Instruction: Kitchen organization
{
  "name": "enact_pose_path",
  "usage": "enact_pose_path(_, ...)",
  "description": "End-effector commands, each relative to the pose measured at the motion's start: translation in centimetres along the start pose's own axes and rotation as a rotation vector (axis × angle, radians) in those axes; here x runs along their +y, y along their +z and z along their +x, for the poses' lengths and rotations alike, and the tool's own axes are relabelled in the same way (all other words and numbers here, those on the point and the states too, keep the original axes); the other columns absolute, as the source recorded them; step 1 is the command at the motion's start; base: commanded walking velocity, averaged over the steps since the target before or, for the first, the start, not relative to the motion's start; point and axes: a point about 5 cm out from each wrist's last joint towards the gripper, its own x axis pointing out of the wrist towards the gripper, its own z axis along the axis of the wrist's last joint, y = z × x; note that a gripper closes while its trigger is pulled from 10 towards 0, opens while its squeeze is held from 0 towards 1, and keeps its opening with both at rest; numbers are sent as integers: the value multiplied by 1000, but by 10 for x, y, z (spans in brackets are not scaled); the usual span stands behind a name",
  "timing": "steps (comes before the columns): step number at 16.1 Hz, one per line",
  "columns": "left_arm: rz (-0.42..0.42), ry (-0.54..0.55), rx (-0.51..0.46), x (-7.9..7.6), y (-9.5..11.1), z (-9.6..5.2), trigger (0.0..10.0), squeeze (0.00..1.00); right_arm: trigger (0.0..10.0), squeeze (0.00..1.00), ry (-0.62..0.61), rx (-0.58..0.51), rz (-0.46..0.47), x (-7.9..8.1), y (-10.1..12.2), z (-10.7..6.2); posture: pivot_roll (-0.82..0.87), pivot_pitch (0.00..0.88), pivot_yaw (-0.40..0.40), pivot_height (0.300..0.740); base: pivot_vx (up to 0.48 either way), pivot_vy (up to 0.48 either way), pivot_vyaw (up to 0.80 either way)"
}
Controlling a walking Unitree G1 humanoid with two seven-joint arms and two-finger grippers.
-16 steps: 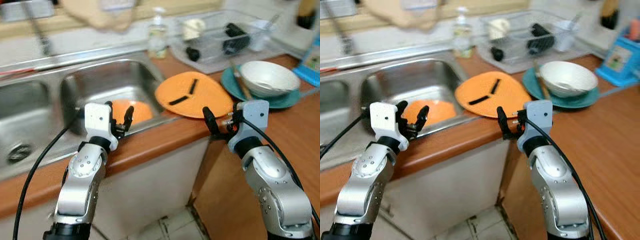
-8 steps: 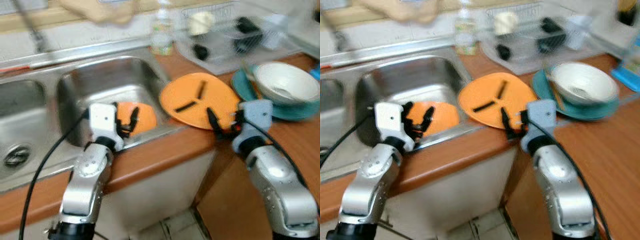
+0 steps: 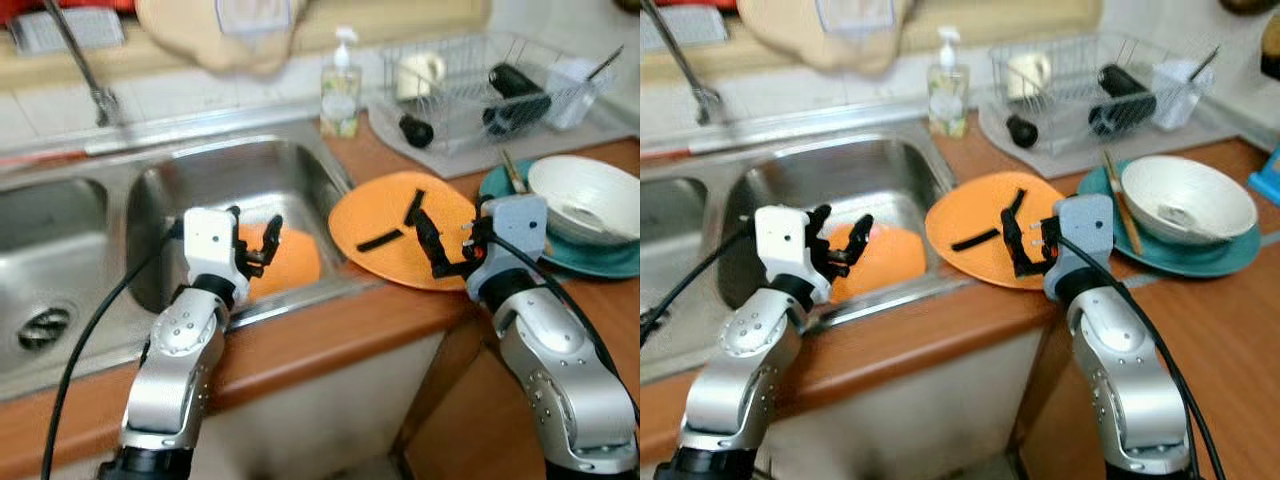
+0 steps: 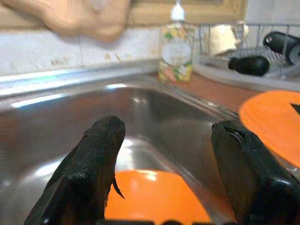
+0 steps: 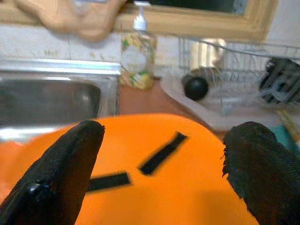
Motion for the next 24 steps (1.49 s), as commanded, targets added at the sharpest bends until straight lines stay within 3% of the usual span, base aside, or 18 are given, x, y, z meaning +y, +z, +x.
enact_pose_path(1,10,20,-3,5,2,0,10000,0,10000,1000,20,-22,8,5,5,1,-162,0,24,740,251,0,0)
enact_pose_path(3,15,19,-3,4,1,0,10000,0,10000,1000,-17,-22,91,-1,6,1,-163,0,20,740,0,0,0)
enact_pose_path(7,32,-15,3,1,0,4,10000,0,10000,996,-36,56,90,-19,3,1,-175,0,26,740,0,0,0)
enact_pose_path(8,50,-28,0,1,1,5,10000,0,10000,286,-41,81,89,-22,2,1,-176,0,25,740,0,0,0)
enact_pose_path(9,83,-60,-1,0,1,8,10000,0,10000,0,-60,110,102,-28,1,1,-176,0,23,740,0,0,0)
enact_pose_path(13,108,-172,4,-4,3,17,10000,0,10000,0,-60,252,145,-43,-7,-4,-175,0,16,740,0,0,0)
enact_pose_path(15,80,-199,20,-2,3,24,10000,0,10000,0,-90,313,164,-54,-10,-8,-175,0,14,740,0,0,0)
enact_pose_path(16,24,-201,42,0,2,28,10000,216,10000,0,-130,328,166,-62,-10,-11,-181,0,14,740,0,0,0)
enact_pose_path(17,-26,-202,54,1,1,32,10000,1000,10000,0,-155,339,171,-68,-11,-13,-186,0,17,740,0,0,0)
enact_pose_path(21,-94,-251,92,-4,1,42,10000,1000,10000,0,-185,377,168,-75,-11,-18,-200,0,23,740,0,0,0)
enact_pose_path(22,-190,-291,88,-10,6,54,10000,0,10000,0,-224,422,179,-80,-17,-23,-203,0,29,740,0,0,0)
enact_pose_path(24,-202,-319,104,-14,7,60,10000,0,10000,0,-237,439,201,-81,-22,-24,-207,0,37,740,0,0,0)
